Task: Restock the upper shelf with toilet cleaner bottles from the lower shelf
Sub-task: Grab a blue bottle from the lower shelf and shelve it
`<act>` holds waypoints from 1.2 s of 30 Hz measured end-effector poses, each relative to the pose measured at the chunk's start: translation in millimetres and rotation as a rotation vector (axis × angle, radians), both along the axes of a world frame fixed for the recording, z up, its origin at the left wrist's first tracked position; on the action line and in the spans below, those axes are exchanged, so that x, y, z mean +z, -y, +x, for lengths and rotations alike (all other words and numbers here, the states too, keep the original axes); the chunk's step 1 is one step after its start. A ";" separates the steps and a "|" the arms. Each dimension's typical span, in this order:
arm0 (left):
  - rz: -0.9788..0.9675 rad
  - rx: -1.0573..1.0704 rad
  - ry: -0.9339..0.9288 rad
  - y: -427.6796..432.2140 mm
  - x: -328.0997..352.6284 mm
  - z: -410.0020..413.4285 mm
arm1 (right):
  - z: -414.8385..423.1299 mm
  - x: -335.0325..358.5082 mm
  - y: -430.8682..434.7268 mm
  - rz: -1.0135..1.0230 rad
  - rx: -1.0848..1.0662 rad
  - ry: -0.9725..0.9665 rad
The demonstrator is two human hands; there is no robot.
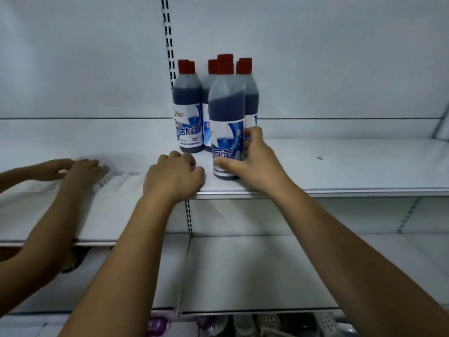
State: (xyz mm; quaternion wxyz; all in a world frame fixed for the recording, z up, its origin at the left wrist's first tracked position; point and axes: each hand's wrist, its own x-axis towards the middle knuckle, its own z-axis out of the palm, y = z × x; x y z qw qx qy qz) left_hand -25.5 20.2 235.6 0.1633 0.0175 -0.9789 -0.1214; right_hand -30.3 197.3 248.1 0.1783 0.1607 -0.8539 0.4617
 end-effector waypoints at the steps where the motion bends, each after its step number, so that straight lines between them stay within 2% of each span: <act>1: -0.011 0.003 -0.006 -0.7 -0.3 1.4 | -2.2 -0.6 3.6 0.027 -0.047 -0.033; 9: -0.020 -0.015 -0.017 0.0 -0.4 7.0 | -12.8 5.6 36.0 0.146 -0.260 -0.110; 15: -0.015 -0.035 -0.010 2.0 -0.1 7.6 | -21.1 3.1 42.9 0.490 -0.472 -0.153; 17: -0.009 -0.041 -0.010 2.5 -0.1 7.8 | -22.9 4.7 45.0 0.541 -0.506 -0.148; 26: 0.022 -0.043 -0.025 3.7 0.2 8.3 | -24.6 2.0 52.8 0.536 -0.503 -0.111; 32: -0.013 -0.084 -0.006 4.5 1.3 12.0 | -5.4 -7.8 17.9 0.591 -0.258 -0.009; 36: -0.055 -0.070 0.008 -9.1 2.1 17.4 | 8.6 -10.2 -23.6 0.592 -0.259 0.029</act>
